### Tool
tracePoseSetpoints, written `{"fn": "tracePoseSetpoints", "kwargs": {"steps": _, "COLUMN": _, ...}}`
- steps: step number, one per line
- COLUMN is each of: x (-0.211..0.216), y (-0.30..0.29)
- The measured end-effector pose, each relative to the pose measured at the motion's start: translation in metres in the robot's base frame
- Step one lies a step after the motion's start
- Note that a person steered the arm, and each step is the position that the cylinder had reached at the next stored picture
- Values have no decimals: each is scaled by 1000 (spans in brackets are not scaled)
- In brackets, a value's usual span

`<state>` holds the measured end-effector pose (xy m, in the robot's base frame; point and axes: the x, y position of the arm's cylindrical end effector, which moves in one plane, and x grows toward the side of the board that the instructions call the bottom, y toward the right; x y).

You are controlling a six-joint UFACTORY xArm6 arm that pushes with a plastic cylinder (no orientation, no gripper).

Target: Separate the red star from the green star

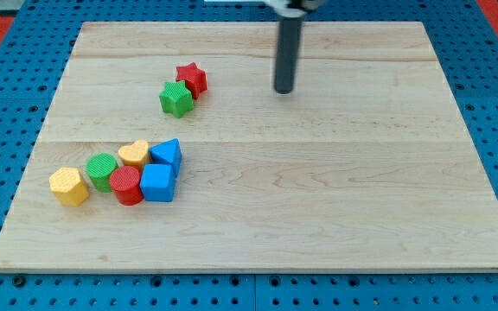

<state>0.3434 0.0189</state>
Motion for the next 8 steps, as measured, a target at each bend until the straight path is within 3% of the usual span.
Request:
{"fn": "tracePoseSetpoints", "kwargs": {"steps": 3, "x": -29, "y": -146}}
{"fn": "tracePoseSetpoints", "kwargs": {"steps": 7, "x": -30, "y": -296}}
{"fn": "tracePoseSetpoints", "kwargs": {"steps": 8, "x": -56, "y": -312}}
